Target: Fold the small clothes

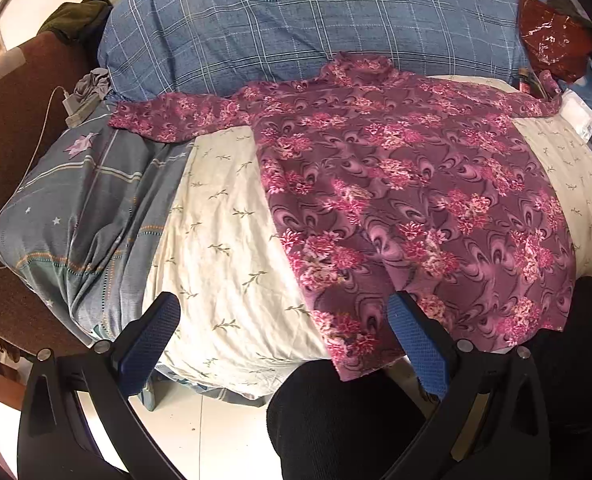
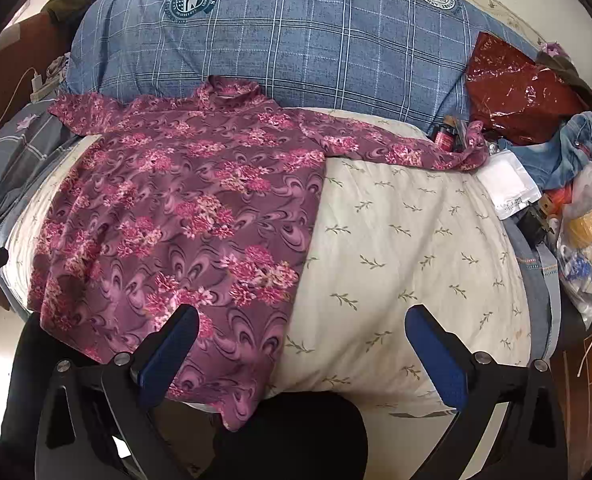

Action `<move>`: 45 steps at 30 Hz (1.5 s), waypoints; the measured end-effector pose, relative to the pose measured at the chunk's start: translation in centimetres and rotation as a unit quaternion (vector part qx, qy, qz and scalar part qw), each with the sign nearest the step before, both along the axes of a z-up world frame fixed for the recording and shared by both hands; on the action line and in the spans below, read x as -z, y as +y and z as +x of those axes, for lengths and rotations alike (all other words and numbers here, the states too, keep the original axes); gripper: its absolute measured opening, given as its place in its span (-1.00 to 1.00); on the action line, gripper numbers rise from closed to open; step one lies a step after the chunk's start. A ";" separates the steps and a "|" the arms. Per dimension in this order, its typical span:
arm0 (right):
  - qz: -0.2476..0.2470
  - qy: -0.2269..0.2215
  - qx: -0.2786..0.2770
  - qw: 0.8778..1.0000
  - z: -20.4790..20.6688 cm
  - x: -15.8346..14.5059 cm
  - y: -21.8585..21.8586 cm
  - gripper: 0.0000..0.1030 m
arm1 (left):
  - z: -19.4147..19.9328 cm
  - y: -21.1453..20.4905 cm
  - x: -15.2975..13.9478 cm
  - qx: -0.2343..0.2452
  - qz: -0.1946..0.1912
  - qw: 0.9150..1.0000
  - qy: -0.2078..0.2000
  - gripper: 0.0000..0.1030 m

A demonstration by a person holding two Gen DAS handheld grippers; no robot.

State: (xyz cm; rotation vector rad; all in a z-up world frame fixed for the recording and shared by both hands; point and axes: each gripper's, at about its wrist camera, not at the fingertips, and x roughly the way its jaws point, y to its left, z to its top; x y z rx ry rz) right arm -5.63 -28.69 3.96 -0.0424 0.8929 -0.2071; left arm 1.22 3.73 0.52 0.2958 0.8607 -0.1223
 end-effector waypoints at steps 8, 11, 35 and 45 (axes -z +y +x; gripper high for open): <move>0.015 0.005 0.022 1.000 -0.4 0.1 -1.0 0.99 | 0.4 0.3 -0.2 0.003 -0.016 1.000 0.006 1.00; 0.013 0.007 0.019 1.000 -0.1 0.2 -0.7 0.99 | 0.6 0.4 -0.2 0.003 -0.021 1.000 0.007 1.00; 0.024 0.011 -0.015 1.000 2.0 0.8 0.9 0.99 | 1.1 -0.8 0.7 0.015 -0.056 0.997 0.060 1.00; 0.023 0.006 -0.015 1.000 1.2 0.6 0.8 0.99 | 0.5 -0.7 0.5 0.012 -0.062 0.996 0.059 1.00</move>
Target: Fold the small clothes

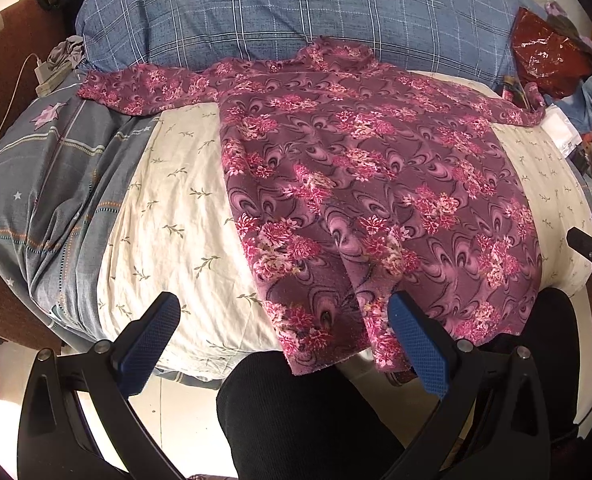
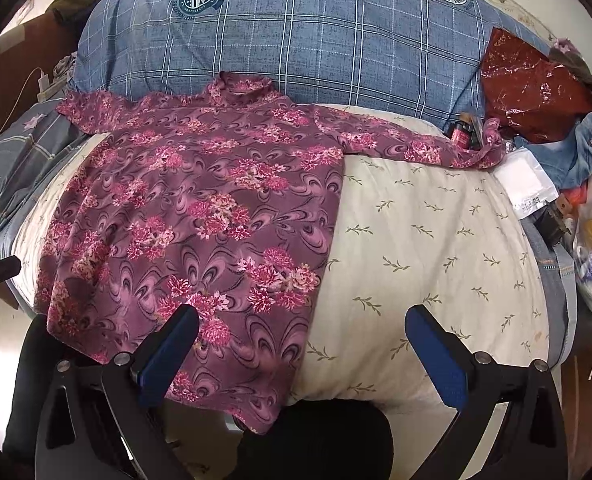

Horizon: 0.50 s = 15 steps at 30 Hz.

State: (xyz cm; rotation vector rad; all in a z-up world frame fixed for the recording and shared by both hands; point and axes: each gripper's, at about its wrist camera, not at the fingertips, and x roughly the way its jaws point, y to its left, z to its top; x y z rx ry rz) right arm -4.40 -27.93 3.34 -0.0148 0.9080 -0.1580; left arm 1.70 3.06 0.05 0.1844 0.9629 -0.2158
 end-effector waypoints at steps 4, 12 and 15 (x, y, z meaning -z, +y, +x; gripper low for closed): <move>-0.001 0.002 -0.002 1.000 0.0 0.1 0.2 0.99 | -0.3 0.0 0.0 0.004 0.002 1.000 0.000 1.00; -0.007 0.002 -0.003 1.000 -0.5 -0.1 0.1 0.99 | -1.5 3.1 0.5 -0.008 0.005 1.000 0.002 1.00; -0.003 0.004 0.002 1.000 -0.6 0.0 -0.1 0.99 | -1.6 4.3 0.8 -0.021 0.003 1.000 0.007 1.00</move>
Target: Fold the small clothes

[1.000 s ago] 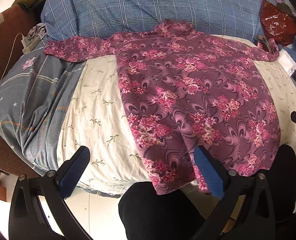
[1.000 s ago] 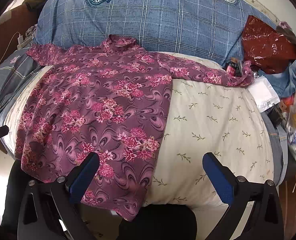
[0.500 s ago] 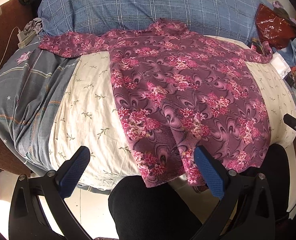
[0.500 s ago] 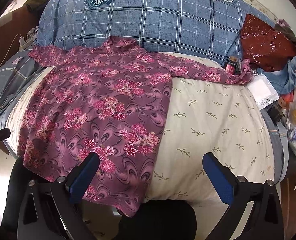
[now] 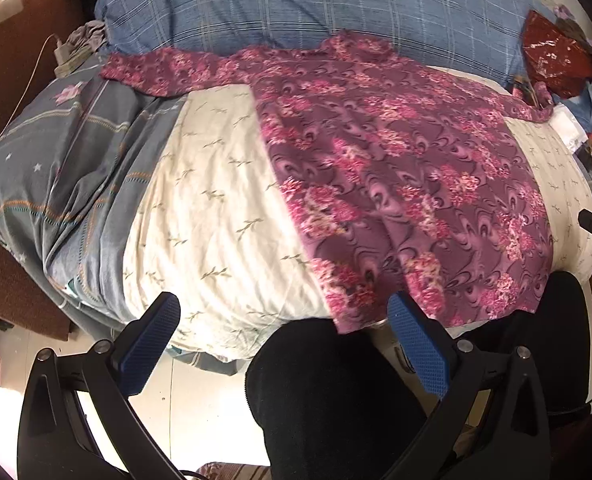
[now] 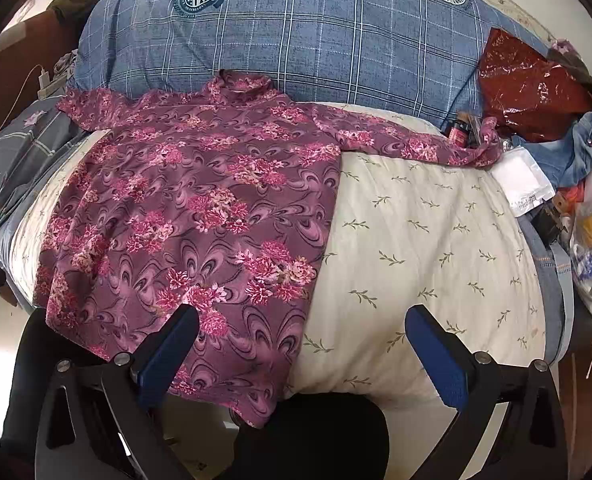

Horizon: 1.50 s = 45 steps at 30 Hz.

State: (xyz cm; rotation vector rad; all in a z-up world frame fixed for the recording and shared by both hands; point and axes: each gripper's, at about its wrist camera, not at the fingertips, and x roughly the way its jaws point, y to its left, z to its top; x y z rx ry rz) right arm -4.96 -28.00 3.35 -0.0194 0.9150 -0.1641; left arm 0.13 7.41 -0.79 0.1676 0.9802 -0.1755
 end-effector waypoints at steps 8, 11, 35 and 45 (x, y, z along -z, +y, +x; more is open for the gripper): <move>0.000 0.001 -0.007 1.000 0.4 0.3 0.6 0.99 | 0.8 0.1 0.7 -0.005 -0.018 1.000 0.017 1.00; 0.006 0.002 -0.001 1.000 0.5 0.7 0.0 0.99 | 1.3 -0.1 0.9 -0.006 -0.024 0.999 0.025 1.00; 0.098 0.060 0.009 0.993 1.1 8.2 -0.5 0.18 | 5.5 0.0 6.6 -0.048 -0.196 0.962 0.182 0.98; 0.197 -0.021 -0.010 0.980 -1.6 2.8 -5.0 -0.90 | 4.5 3.9 2.0 -0.090 -0.224 0.961 0.135 -0.90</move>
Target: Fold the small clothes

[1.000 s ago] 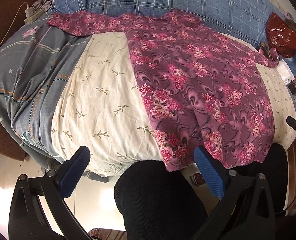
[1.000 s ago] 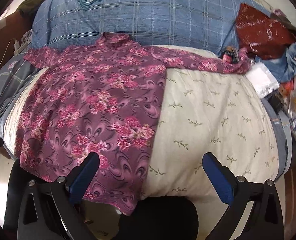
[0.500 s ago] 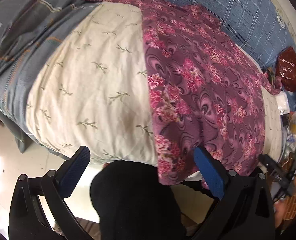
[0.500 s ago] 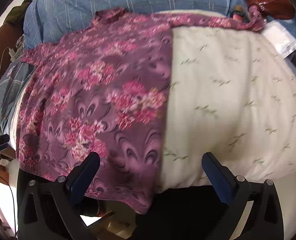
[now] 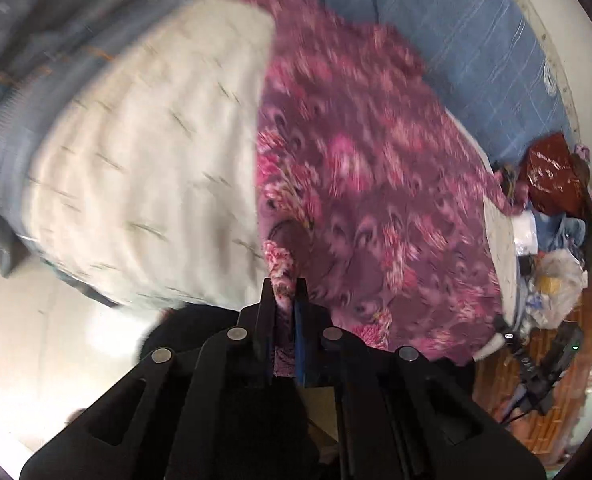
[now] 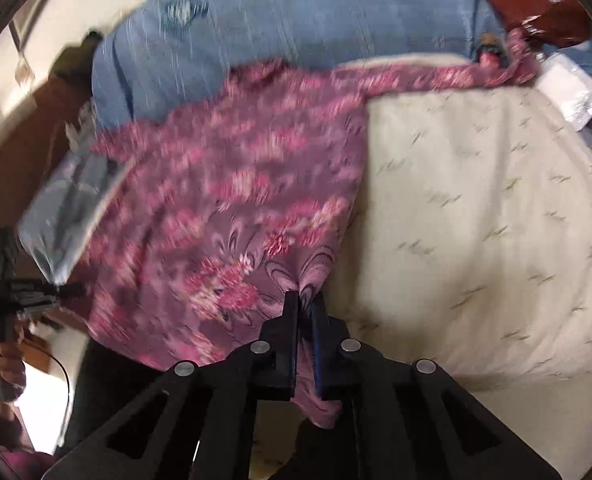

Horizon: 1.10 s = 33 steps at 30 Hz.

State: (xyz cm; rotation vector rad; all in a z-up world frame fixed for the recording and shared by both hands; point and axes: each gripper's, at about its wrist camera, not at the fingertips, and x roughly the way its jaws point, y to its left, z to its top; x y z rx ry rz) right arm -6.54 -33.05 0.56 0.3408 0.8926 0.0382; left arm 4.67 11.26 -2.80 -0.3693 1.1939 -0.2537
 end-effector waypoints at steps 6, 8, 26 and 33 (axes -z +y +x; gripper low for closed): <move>0.012 0.030 0.027 0.999 0.0 0.9 -2.5 -0.94 | 0.1 3.6 2.0 -0.047 0.077 0.995 0.040 -0.90; 0.033 0.050 0.032 0.998 0.3 2.2 -2.8 -0.85 | 0.1 4.1 2.7 -0.049 0.041 0.997 0.048 -0.89; 0.050 -0.001 0.003 0.999 6.3 0.9 -1.7 -0.94 | 3.4 1.2 3.7 -0.028 0.022 0.998 0.050 -0.83; 0.058 0.067 0.040 0.995 7.3 4.3 -4.8 -0.94 | 2.9 2.1 4.2 -0.039 0.057 0.995 0.073 -0.83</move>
